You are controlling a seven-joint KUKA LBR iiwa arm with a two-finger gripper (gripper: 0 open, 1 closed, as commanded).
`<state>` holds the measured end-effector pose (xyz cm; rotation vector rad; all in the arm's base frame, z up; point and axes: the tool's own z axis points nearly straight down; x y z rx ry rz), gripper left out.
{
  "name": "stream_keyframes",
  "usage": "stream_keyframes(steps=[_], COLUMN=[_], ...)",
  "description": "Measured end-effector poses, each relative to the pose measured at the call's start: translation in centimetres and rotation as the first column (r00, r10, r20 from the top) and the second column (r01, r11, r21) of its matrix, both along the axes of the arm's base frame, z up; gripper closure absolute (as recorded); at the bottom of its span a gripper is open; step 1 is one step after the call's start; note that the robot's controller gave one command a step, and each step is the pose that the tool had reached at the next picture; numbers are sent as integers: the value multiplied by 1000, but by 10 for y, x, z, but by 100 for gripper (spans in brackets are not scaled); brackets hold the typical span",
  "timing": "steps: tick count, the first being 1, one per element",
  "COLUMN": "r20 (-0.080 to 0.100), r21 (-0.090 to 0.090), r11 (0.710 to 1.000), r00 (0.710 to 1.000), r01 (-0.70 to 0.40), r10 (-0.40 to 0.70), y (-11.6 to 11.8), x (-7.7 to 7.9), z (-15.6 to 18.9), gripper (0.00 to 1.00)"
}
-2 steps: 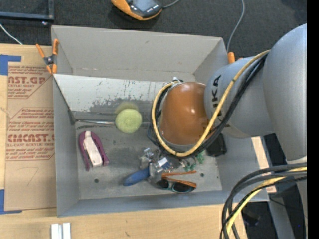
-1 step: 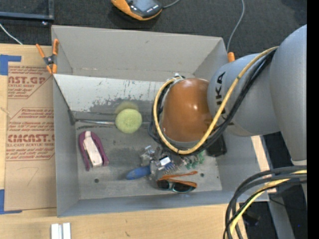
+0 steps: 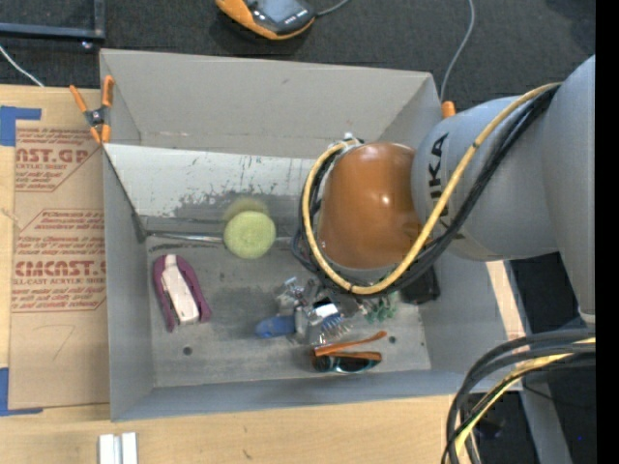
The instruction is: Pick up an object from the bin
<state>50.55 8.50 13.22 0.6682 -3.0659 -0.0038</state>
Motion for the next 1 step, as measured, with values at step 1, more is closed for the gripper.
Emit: stream_keyframes(steps=[1], r20=[5], r21=[1], r11=[1000], r00=[1000], r01=[0], r10=[0], y=[0], x=[1], z=[9], gripper=[100])
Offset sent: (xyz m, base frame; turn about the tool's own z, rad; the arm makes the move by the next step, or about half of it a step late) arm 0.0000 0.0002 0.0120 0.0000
